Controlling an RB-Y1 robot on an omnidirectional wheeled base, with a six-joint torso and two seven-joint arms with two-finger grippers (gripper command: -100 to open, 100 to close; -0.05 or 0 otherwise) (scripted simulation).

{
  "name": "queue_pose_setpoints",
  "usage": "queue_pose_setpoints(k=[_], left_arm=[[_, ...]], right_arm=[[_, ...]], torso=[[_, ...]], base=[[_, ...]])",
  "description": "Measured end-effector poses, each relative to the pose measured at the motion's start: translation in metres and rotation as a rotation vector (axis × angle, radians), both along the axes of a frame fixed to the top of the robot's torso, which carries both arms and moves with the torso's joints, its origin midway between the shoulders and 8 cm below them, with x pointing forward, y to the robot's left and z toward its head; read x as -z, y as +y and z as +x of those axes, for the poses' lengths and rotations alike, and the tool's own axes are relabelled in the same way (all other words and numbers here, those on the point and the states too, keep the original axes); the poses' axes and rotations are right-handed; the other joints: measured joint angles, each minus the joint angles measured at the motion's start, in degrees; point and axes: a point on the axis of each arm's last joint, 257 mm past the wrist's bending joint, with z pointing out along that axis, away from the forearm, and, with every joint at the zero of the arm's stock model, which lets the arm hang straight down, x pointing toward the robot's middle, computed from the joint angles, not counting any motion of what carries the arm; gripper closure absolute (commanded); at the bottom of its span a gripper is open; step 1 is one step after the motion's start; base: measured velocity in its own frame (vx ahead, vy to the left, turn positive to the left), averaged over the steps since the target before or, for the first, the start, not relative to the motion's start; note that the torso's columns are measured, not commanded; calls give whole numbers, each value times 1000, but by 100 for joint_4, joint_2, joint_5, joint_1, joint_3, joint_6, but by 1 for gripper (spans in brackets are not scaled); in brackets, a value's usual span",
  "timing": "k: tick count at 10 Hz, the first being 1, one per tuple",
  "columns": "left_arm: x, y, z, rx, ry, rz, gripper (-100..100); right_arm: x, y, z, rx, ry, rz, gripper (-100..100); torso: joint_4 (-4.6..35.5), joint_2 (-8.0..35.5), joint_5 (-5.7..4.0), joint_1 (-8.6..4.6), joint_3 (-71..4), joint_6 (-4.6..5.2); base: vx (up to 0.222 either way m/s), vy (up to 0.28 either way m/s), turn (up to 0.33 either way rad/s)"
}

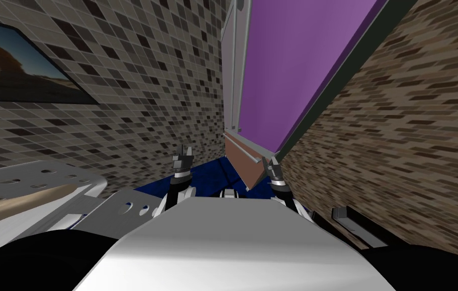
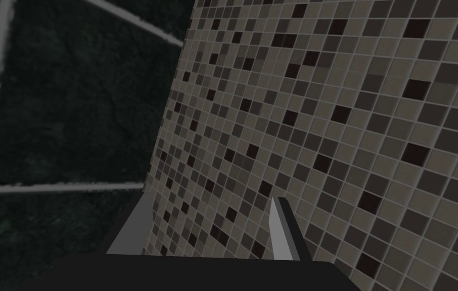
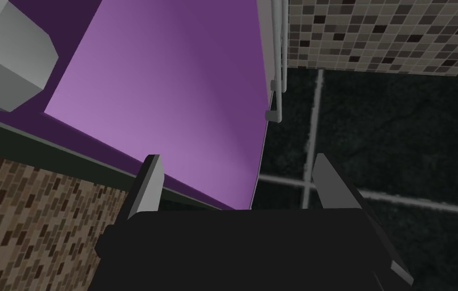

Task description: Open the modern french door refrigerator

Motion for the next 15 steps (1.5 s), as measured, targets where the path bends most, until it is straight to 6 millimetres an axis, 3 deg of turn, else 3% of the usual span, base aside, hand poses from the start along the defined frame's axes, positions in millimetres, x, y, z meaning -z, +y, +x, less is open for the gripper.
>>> queue_pose_setpoints(k=[15], left_arm=[[0,0,0,0,0,0,0]], right_arm=[[47,-10,-13,212,-12,-375,-100]], torso=[[1,1,0,-1,1,0]], base=[[20,-1,41]])
